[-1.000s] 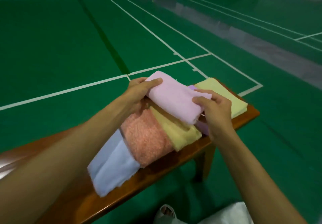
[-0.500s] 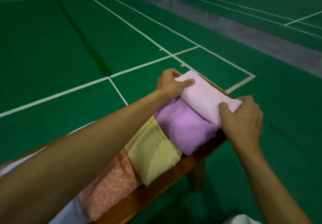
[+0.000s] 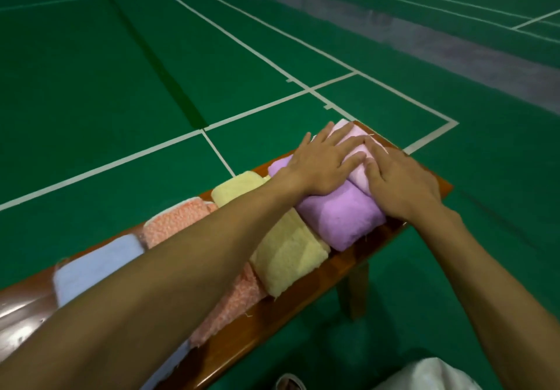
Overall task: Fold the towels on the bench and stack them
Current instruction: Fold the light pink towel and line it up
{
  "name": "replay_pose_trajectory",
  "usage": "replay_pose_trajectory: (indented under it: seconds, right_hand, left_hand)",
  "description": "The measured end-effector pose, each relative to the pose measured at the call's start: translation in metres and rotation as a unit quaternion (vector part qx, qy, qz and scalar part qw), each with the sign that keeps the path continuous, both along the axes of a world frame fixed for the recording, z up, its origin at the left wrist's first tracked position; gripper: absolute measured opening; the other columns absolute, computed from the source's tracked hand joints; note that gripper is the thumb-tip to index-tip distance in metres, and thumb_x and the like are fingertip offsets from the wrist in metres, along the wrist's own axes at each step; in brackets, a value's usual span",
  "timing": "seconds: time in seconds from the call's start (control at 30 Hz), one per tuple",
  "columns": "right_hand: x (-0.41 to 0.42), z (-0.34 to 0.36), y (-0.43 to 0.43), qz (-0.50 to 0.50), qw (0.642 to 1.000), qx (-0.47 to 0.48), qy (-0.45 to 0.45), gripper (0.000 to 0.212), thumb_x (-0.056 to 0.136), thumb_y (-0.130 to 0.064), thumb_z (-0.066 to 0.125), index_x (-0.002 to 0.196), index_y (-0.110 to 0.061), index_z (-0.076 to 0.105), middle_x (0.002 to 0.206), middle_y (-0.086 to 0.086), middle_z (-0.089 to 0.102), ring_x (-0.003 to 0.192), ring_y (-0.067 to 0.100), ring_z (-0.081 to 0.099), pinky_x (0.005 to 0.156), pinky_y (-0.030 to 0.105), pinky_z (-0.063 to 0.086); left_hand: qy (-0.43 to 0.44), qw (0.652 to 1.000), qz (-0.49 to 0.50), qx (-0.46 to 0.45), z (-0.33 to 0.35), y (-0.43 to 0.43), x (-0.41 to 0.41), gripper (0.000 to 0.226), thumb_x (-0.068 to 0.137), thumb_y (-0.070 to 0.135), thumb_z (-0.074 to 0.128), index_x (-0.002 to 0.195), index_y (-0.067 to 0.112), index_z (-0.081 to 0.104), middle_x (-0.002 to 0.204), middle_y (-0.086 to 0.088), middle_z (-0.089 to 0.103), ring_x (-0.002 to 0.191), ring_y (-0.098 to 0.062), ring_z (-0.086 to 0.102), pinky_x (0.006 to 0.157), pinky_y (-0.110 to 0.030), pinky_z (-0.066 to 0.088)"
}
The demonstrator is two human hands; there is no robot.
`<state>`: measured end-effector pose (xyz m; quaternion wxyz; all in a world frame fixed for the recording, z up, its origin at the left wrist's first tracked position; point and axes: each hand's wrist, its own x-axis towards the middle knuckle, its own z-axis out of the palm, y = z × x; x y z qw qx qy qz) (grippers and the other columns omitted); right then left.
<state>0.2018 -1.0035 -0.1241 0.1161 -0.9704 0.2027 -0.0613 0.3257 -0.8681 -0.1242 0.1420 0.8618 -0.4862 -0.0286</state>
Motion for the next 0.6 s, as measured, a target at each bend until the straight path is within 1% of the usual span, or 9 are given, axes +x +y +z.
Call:
replay_pose_trajectory:
  seconds: [0.07,0.13,0.17,0.2,0.23,0.3,0.37,0.5,0.6]
  right_hand:
    - [-0.004,0.008,0.002,-0.004,1.000,0.002,0.013,0.068,0.097,-0.065,0.005,0.160,-0.042,0.016,0.164,0.008,0.032,0.141,0.038,0.041,0.112,0.059,0.038]
    - [-0.015,0.016,0.009,-0.004,1.000,-0.019,0.021,0.067,0.100,-0.063,0.007,0.162,-0.038,0.014,0.170,0.009,0.016,0.151,0.039,0.023,0.120,0.062,0.023]
    - [-0.023,0.021,0.016,0.000,0.999,-0.035,0.015,0.072,0.098,-0.064,0.006,0.163,-0.034,0.013,0.172,0.009,0.008,0.155,0.038,0.012,0.123,0.062,0.013]
    - [-0.031,0.026,0.024,0.007,0.999,-0.050,0.004,0.076,0.096,-0.066,0.003,0.164,-0.032,0.011,0.172,0.009,0.002,0.157,0.037,0.004,0.125,0.061,0.006]
    - [-0.039,0.032,0.034,0.020,0.998,-0.059,-0.008,0.079,0.094,-0.068,0.003,0.164,-0.032,0.011,0.172,0.008,0.000,0.158,0.036,-0.001,0.125,0.061,0.002]
    - [-0.046,0.041,0.058,0.054,0.997,-0.057,-0.030,0.081,0.094,-0.072,0.007,0.164,-0.032,0.014,0.172,0.007,0.001,0.158,0.034,-0.001,0.125,0.060,0.002]
    - [-0.049,0.048,0.090,0.084,0.995,-0.034,-0.045,0.083,0.092,-0.075,0.011,0.163,-0.032,0.019,0.172,0.005,0.005,0.158,0.032,0.002,0.125,0.058,0.005]
    - [-0.046,0.058,0.169,0.135,0.988,0.036,-0.071,0.085,0.089,-0.079,0.016,0.160,-0.034,0.027,0.171,0.004,0.016,0.156,0.029,0.013,0.125,0.053,0.015]
    - [-0.043,0.063,0.226,0.175,0.980,0.067,-0.069,0.088,0.085,-0.082,0.024,0.159,-0.034,0.028,0.169,0.004,0.021,0.154,0.028,0.021,0.123,0.053,0.021]
  left_hand:
    - [-0.013,1.000,0.012,0.003,0.010,0.007,-0.008,0.059,0.107,0.059,0.024,0.163,0.039,0.022,0.173,0.005,0.008,0.160,-0.026,0.003,0.125,-0.063,0.001]
    - [0.007,0.999,0.041,-0.011,0.021,0.028,-0.022,0.064,0.106,0.062,0.027,0.164,0.038,0.012,0.173,0.003,0.006,0.160,-0.025,0.002,0.125,-0.062,-0.001]
    - [0.015,0.998,0.053,-0.022,0.025,0.042,-0.030,0.067,0.105,0.063,0.028,0.164,0.039,0.009,0.173,0.002,0.005,0.160,-0.025,0.002,0.126,-0.061,-0.002]
    - [0.014,0.997,0.062,-0.033,0.030,0.059,-0.037,0.068,0.104,0.064,0.029,0.164,0.040,0.007,0.173,0.001,0.006,0.160,-0.025,0.002,0.126,-0.060,-0.002]
    - [0.006,0.997,0.070,-0.042,0.035,0.080,-0.045,0.069,0.104,0.066,0.029,0.164,0.041,0.006,0.173,0.001,0.007,0.160,-0.024,0.003,0.126,-0.059,-0.001]
    - [-0.007,0.995,0.088,-0.048,0.043,0.125,-0.060,0.071,0.102,0.069,0.028,0.163,0.043,0.006,0.173,0.002,0.010,0.160,-0.022,0.006,0.127,-0.058,0.002]
    - [-0.010,0.992,0.114,-0.046,0.049,0.172,-0.073,0.074,0.098,0.073,0.025,0.163,0.044,0.006,0.172,0.003,0.015,0.159,-0.021,0.011,0.126,-0.057,0.006]
    - [-0.008,0.984,0.171,-0.037,0.053,0.261,-0.096,0.080,0.094,0.077,0.022,0.163,0.041,0.007,0.167,0.002,0.029,0.151,-0.024,0.028,0.123,-0.053,0.019]
    - [-0.009,0.978,0.206,-0.034,0.056,0.327,-0.114,0.084,0.092,0.080,0.021,0.164,0.037,0.010,0.163,0.002,0.035,0.147,-0.022,0.034,0.120,-0.049,0.025]
